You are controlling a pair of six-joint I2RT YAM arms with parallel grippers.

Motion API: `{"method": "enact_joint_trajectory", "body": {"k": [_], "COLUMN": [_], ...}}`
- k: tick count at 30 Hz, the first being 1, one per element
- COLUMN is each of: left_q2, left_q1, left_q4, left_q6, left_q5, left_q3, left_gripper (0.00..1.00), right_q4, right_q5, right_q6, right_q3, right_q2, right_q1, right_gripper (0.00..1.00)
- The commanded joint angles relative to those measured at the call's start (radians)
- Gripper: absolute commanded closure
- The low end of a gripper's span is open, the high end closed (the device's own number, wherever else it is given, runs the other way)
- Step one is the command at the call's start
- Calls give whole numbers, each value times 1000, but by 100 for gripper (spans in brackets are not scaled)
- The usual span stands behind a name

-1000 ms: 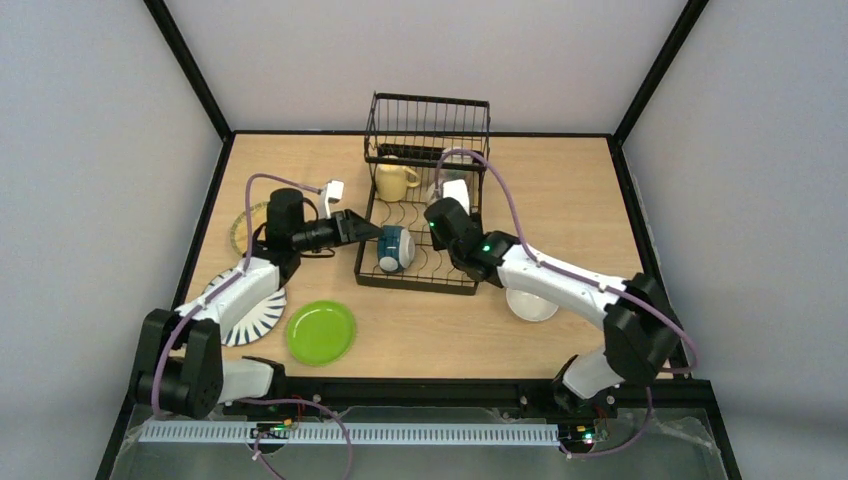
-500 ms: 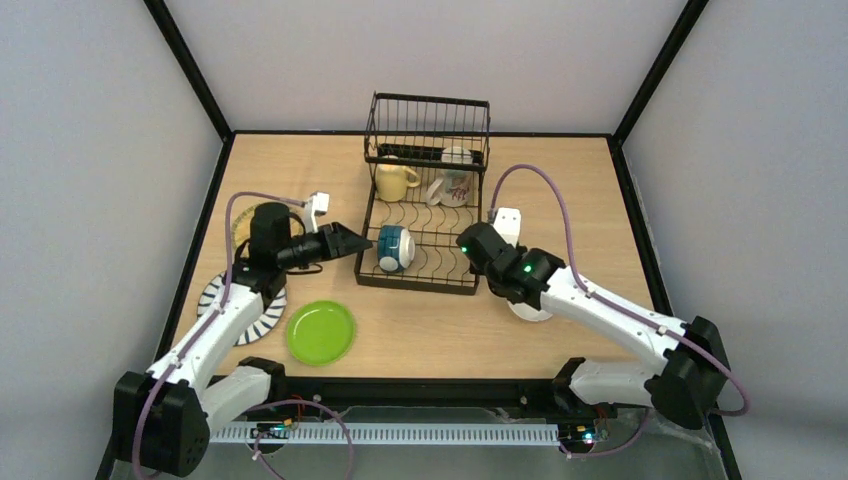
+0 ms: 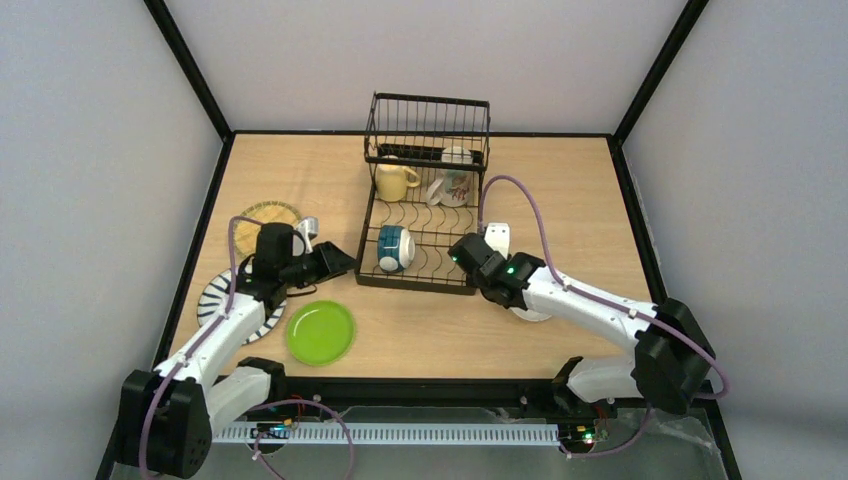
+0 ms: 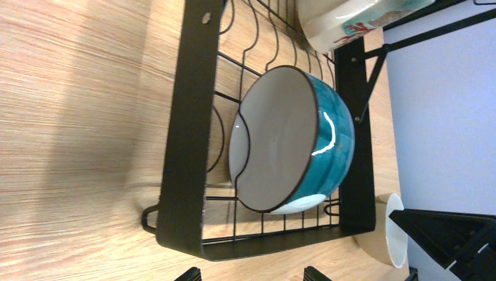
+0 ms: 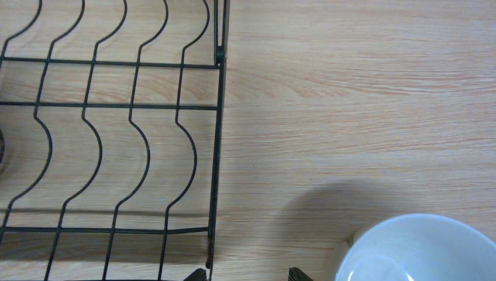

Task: Load the mixed dishes into the dish rack
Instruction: Move the dish rack to the center of the board.

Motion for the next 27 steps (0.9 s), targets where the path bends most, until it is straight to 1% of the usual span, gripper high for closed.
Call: {"method": "enact_joint_trajectory", "body": {"k": [1,11,15,18,21,25,27], "left_q2": [0,51,93,113,126,142,143], "left_q1": [13,18,18,18,17,18,18], "left_q4": [1,53,78,91,97,112,123], "left_q6": [-12,-15,-19,-20,-18,-28,-36], "left_q5": [-48,-80,-76,-80,-83,-84,-83], "left_q3": [-31,-52,-51,-49,-49,-56,-64], "left_gripper": [1,1,1,1,1,1,1], "right_q4": [78,212,243,259,286,306,312], "right_q5": [-14,-60,-79,-91,-118,-145,-150], "right_q6": [-22,-107,-123,-128,-140,-170,-191], "right_q3": [-34,-55,-55,-59,-70,-72,-70], "right_q2": [30,98,130,142,144,159,172], "right_q1": [-15,-55,-70,-92,-119,-147,-155], "right_gripper": [21,22,27,37,56,75,80]}}
